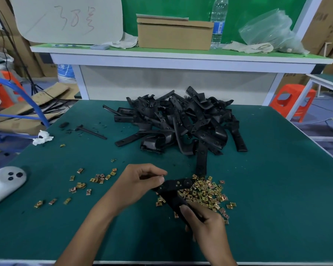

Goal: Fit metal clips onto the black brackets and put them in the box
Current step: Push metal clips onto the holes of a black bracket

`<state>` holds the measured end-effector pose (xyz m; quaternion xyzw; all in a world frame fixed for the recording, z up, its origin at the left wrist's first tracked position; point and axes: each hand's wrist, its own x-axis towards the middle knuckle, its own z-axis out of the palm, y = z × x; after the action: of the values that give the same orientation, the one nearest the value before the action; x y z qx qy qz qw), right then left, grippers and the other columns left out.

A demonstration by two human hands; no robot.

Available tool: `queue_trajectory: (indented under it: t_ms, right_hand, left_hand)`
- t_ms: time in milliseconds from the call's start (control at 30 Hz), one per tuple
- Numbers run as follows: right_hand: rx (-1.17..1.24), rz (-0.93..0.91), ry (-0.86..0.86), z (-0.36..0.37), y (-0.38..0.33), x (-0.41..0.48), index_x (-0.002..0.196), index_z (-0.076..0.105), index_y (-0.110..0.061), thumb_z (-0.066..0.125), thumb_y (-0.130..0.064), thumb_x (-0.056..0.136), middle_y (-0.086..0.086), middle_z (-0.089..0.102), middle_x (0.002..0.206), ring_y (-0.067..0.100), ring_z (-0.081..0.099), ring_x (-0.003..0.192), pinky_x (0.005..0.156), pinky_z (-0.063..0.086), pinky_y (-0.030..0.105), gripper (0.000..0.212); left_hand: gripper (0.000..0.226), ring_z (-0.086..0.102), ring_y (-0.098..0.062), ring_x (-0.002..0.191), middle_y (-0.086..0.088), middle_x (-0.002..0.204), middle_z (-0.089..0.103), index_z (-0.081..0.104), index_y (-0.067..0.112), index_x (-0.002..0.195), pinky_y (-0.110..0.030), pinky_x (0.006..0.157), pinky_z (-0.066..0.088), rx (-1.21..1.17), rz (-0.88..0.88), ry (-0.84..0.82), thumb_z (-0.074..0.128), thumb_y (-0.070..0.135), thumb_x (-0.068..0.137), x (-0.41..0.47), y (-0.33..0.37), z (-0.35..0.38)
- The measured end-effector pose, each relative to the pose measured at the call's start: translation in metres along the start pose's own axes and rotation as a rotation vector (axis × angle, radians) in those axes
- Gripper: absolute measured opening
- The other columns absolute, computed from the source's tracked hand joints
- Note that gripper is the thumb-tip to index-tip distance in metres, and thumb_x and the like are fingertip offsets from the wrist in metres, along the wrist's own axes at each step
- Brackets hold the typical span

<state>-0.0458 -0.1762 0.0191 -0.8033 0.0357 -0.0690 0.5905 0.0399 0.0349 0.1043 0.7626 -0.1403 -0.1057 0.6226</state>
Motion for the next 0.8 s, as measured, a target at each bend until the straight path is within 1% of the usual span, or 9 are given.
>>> queue_trajectory:
  t_ms: [100, 167, 300, 433, 567, 633, 700, 733, 800]
  right_hand:
    - [-0.008, 0.0, -0.008, 0.0, 0.001, 0.0, 0.1, 0.077, -0.046, 0.065, -0.039, 0.097, 0.002, 0.069, 0.061, 0.005, 0.059, 0.048, 0.051, 0.043, 0.024, 0.015]
    - [-0.001, 0.008, 0.002, 0.001, 0.002, 0.0, 0.099, 0.076, -0.05, 0.066, -0.038, 0.097, 0.001, 0.069, 0.061, 0.006, 0.06, 0.048, 0.051, 0.043, 0.024, 0.016]
    - [0.013, 0.01, -0.008, 0.0, 0.002, 0.0, 0.099, 0.077, -0.048, 0.067, -0.039, 0.096, 0.004, 0.069, 0.06, 0.007, 0.06, 0.048, 0.051, 0.044, 0.026, 0.014]
    - [0.016, 0.005, -0.028, -0.002, 0.0, 0.0, 0.097, 0.078, -0.048, 0.067, -0.032, 0.098, 0.003, 0.069, 0.06, 0.006, 0.059, 0.047, 0.05, 0.043, 0.024, 0.019]
    - [-0.034, -0.015, -0.049, -0.003, -0.001, 0.0, 0.095, 0.075, -0.051, 0.065, -0.034, 0.099, 0.003, 0.069, 0.059, 0.007, 0.061, 0.047, 0.051, 0.044, 0.025, 0.02]
    - [-0.06, -0.028, -0.055, -0.003, -0.001, 0.001, 0.097, 0.075, -0.05, 0.064, -0.037, 0.099, 0.002, 0.069, 0.06, 0.006, 0.061, 0.047, 0.051, 0.043, 0.024, 0.017]
    - [-0.096, -0.04, -0.05, -0.002, -0.001, 0.001, 0.099, 0.073, -0.05, 0.061, -0.047, 0.097, 0.0, 0.069, 0.06, 0.007, 0.063, 0.048, 0.051, 0.044, 0.024, 0.012]
    - [-0.108, -0.049, -0.044, -0.001, -0.001, 0.001, 0.1, 0.071, -0.052, 0.059, -0.053, 0.094, -0.001, 0.069, 0.06, 0.008, 0.064, 0.05, 0.051, 0.046, 0.025, 0.014]
    - [-0.107, -0.061, -0.028, 0.0, -0.001, -0.001, 0.099, 0.069, -0.057, 0.056, -0.059, 0.09, -0.003, 0.069, 0.06, 0.007, 0.065, 0.05, 0.051, 0.046, 0.023, 0.016]
  left_hand:
    - [0.019, 0.071, -0.012, 0.087, -0.001, 0.091, 0.077, 0.081, 0.03, 0.093, -0.019, 0.078, 0.052, 0.02, -0.03, -0.018, 0.073, 0.012, 0.09, 0.0, -0.004, -0.006]
    - [0.021, 0.071, -0.01, 0.085, -0.001, 0.091, 0.077, 0.08, 0.032, 0.092, -0.018, 0.077, 0.052, 0.048, -0.03, -0.032, 0.074, 0.012, 0.09, 0.0, -0.004, -0.009]
    - [0.022, 0.07, -0.008, 0.081, -0.001, 0.088, 0.077, 0.08, 0.031, 0.091, -0.016, 0.074, 0.052, 0.122, -0.009, -0.064, 0.075, 0.01, 0.089, 0.002, 0.001, -0.014]
    - [0.022, 0.07, -0.01, 0.082, 0.0, 0.086, 0.077, 0.08, 0.031, 0.09, -0.018, 0.077, 0.053, 0.175, -0.042, -0.107, 0.075, 0.01, 0.089, 0.004, 0.005, -0.018]
    - [0.022, 0.072, -0.012, 0.087, 0.002, 0.089, 0.077, 0.079, 0.036, 0.09, -0.02, 0.081, 0.054, 0.204, -0.074, -0.101, 0.076, 0.015, 0.089, 0.002, 0.004, -0.019]
    - [0.021, 0.072, -0.012, 0.086, 0.003, 0.089, 0.077, 0.079, 0.037, 0.09, -0.021, 0.081, 0.055, 0.22, -0.064, -0.092, 0.076, 0.016, 0.089, 0.001, 0.003, -0.018]
    - [0.019, 0.072, -0.011, 0.085, 0.003, 0.088, 0.077, 0.079, 0.035, 0.089, -0.02, 0.079, 0.055, 0.236, -0.068, -0.077, 0.076, 0.016, 0.088, 0.001, 0.004, -0.016]
    - [0.017, 0.072, -0.01, 0.084, 0.003, 0.087, 0.077, 0.08, 0.032, 0.089, -0.018, 0.078, 0.054, 0.217, -0.084, -0.071, 0.076, 0.015, 0.088, 0.001, 0.004, -0.015]
    - [0.013, 0.071, -0.006, 0.083, 0.002, 0.086, 0.077, 0.08, 0.025, 0.089, -0.013, 0.074, 0.051, 0.116, -0.148, -0.059, 0.076, 0.012, 0.088, -0.001, 0.002, -0.013]
